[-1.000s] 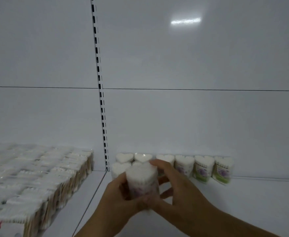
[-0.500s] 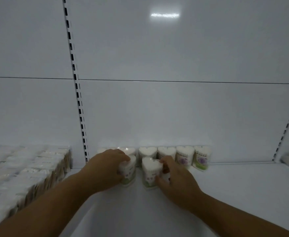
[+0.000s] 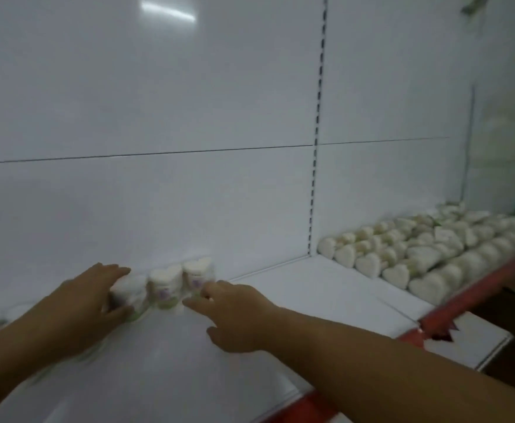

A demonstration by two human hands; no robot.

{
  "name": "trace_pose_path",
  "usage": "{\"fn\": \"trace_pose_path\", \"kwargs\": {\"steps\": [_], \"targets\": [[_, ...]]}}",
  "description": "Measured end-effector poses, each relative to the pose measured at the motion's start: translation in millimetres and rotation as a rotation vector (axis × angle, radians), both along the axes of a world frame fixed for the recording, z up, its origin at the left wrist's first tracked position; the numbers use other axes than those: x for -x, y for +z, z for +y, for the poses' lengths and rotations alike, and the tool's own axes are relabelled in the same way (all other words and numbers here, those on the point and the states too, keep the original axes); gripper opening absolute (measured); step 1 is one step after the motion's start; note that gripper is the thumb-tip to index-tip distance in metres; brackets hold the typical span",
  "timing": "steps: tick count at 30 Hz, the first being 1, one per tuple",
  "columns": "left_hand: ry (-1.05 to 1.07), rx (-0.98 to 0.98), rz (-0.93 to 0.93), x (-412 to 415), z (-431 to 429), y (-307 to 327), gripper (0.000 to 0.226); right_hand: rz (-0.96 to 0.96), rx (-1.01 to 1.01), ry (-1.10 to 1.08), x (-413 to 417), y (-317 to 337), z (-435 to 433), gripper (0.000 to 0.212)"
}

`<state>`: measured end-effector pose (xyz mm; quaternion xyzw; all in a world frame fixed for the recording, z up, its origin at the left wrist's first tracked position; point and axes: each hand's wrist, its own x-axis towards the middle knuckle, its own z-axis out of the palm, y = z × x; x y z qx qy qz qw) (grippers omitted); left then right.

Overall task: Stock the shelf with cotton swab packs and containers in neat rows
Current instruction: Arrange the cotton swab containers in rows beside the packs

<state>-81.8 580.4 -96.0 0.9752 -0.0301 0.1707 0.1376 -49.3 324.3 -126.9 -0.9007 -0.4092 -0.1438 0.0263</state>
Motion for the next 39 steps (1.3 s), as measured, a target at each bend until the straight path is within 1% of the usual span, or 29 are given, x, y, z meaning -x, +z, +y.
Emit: {"fn": "trace_pose_path", "kwargs": {"steps": [2, 5, 7, 9, 12, 14, 16, 19, 21, 23, 26, 28, 30, 32, 34, 36, 39], "targets": [[-0.057, 0.004, 0.1, -20, -51, 3, 0.07, 0.013, 0.012, -0.135, -9, 17, -67, 0.063], [-0.147, -0.108, 0.27, -46, -138, 12, 0.081, 0.061, 0.03, -0.328, -16, 45, -176, 0.067], [-0.23, -0.187, 0.341, -57, -202, 21, 0.083, 0.063, -0.008, -0.42, -17, 61, -248, 0.068], [-0.309, -0.223, 0.343, -65, -264, 27, 0.081, 0.086, -0.102, -0.504, -12, 68, -313, 0.067], [-0.438, -0.253, 0.326, -68, -350, 28, 0.076, 0.168, -0.235, -0.602, 6, 54, -395, 0.067], [-0.52, -0.255, 0.33, -72, -399, 25, 0.074, 0.206, -0.222, -0.64, 17, 37, -440, 0.066], [-0.579, -0.222, 0.305, -81, -440, 24, 0.067, 0.188, -0.209, -0.657, 22, 27, -475, 0.064], [-0.611, -0.183, 0.198, -99, -482, 24, 0.052, 0.162, -0.255, -0.682, 17, 23, -510, 0.062], [-0.608, -0.154, 0.161, -115, -500, 21, 0.044, 0.126, -0.287, -0.668, 5, 21, -525, 0.056], [-0.604, -0.096, 0.17, -136, -513, 21, 0.039, 0.09, -0.338, -0.652, -14, 19, -535, 0.047], [-0.629, 0.053, 0.223, -177, -526, 22, 0.029, 0.055, -0.401, -0.634, -53, 17, -535, 0.036], [-0.634, 0.144, 0.252, -202, -535, 22, 0.02, -0.006, -0.388, -0.604, -81, 18, -533, 0.033], [-0.642, 0.15, 0.268, -225, -546, 21, 0.018, -0.059, -0.362, -0.566, -107, 25, -536, 0.032], [-0.658, 0.106, 0.267, -243, -557, 21, 0.025, -0.086, -0.357, -0.552, -133, 36, -542, 0.034], [-0.65, 0.101, 0.262, -257, -567, 21, 0.026, -0.05, -0.337, -0.577, -160, 44, -548, 0.04], [-0.644, 0.132, 0.288, -266, -575, 17, 0.025, 0.024, -0.249, -0.596, -187, 48, -553, 0.048], [-0.638, 0.18, 0.33, -275, -584, 7, 0.017, 0.045, -0.063, -0.556, -227, 50, -554, 0.06]]}}
